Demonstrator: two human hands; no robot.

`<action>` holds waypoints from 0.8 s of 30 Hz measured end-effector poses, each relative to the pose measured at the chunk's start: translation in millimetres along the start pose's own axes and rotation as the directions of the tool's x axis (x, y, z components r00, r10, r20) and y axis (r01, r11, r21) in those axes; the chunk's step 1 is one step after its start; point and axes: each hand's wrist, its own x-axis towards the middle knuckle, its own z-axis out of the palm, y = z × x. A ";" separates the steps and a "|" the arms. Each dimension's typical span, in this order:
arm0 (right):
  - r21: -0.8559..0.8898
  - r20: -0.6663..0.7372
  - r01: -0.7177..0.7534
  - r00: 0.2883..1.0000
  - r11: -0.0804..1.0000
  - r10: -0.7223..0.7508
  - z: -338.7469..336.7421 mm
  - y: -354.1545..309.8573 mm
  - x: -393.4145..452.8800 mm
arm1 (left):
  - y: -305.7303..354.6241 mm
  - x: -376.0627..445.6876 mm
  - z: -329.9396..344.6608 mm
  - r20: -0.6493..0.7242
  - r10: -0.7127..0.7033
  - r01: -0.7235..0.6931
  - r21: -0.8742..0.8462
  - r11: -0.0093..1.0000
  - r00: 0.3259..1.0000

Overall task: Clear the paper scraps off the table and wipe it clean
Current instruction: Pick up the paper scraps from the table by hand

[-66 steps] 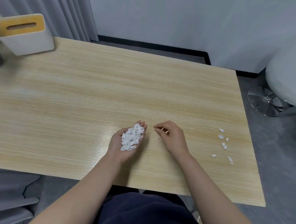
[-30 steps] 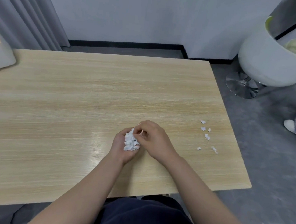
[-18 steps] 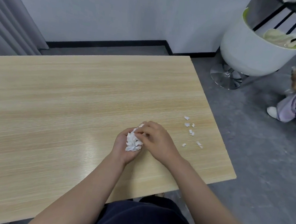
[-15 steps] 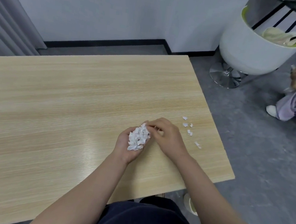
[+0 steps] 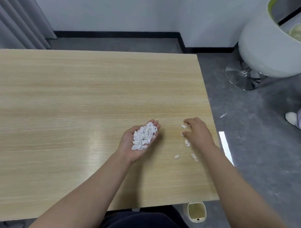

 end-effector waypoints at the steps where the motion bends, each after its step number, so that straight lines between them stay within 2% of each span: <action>1: -0.029 0.022 0.023 1.000 0.999 -0.023 1.6 2.5 3.1 | -0.3 0.6 1.8 -0.006 0.012 -0.012 0.019 1.000 1.000; 4: -0.105 0.088 0.090 0.993 0.990 -0.081 6.2 5.6 10.5 | -3.5 1.4 4.9 -0.004 0.021 -0.021 -0.064 0.998 1.000; 8: -0.117 0.115 0.160 0.983 0.980 -0.147 9.8 10.4 18.0 | -9.9 1.4 11.0 0.006 0.049 -0.048 -0.120 0.992 0.999; 13: -0.001 0.150 0.172 0.974 0.985 -0.170 6.0 17.1 17.4 | -22.9 1.8 20.5 0.045 0.068 -0.061 -0.145 0.988 0.997; 16: -0.001 0.219 0.252 0.944 0.968 -0.246 0.8 21.8 16.5 | -29.2 4.3 19.8 0.129 0.087 -0.061 -0.192 0.979 0.988; 20: -0.092 0.196 0.323 0.933 0.942 -0.301 2.4 24.8 17.8 | -38.7 5.1 17.9 0.161 0.067 -0.031 -0.217 0.976 0.985; 24: -0.128 0.167 0.305 0.945 0.944 -0.282 2.6 21.2 17.2 | -41.2 0.8 18.6 0.086 0.066 -0.046 -0.213 0.976 0.994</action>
